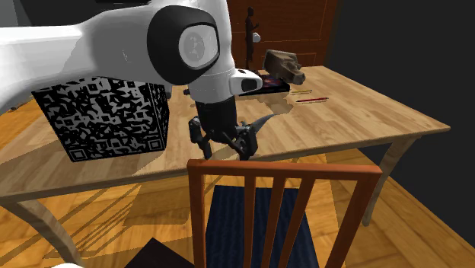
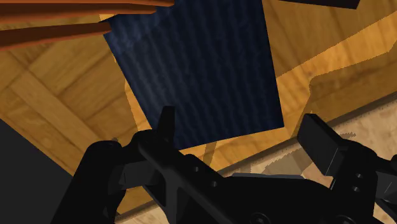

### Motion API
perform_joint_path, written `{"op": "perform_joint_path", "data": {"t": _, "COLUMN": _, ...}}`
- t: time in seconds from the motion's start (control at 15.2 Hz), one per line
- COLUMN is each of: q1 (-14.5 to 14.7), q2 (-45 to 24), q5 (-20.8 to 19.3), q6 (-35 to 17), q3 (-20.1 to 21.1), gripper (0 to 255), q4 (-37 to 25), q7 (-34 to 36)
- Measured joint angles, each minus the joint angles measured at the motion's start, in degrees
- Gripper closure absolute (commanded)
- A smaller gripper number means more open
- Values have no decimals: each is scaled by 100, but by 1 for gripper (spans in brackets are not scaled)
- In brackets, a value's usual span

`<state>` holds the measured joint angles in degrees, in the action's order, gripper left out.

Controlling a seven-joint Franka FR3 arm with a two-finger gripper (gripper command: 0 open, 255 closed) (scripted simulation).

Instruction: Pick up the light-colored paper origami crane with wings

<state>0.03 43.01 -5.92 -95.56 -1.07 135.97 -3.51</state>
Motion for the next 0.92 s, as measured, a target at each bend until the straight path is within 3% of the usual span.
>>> {"op": "perform_joint_path", "data": {"t": 0.13, "q1": -10, "q2": -96, "q5": 53, "q6": -1, "q3": 61, "gripper": 0, "q4": -66, "q7": 134}}
{"op": "perform_joint_path", "data": {"t": 0.4, "q1": -112, "q2": -798, "q5": 394, "q6": -129, "q3": 449, "gripper": 0, "q4": -440, "q7": 1171}}
{"op": "perform_joint_path", "data": {"t": 0.92, "q1": -355, "q2": -2764, "q5": 853, "q6": -240, "q3": 1057, "gripper": 0, "q4": -1963, "q7": 3421}}
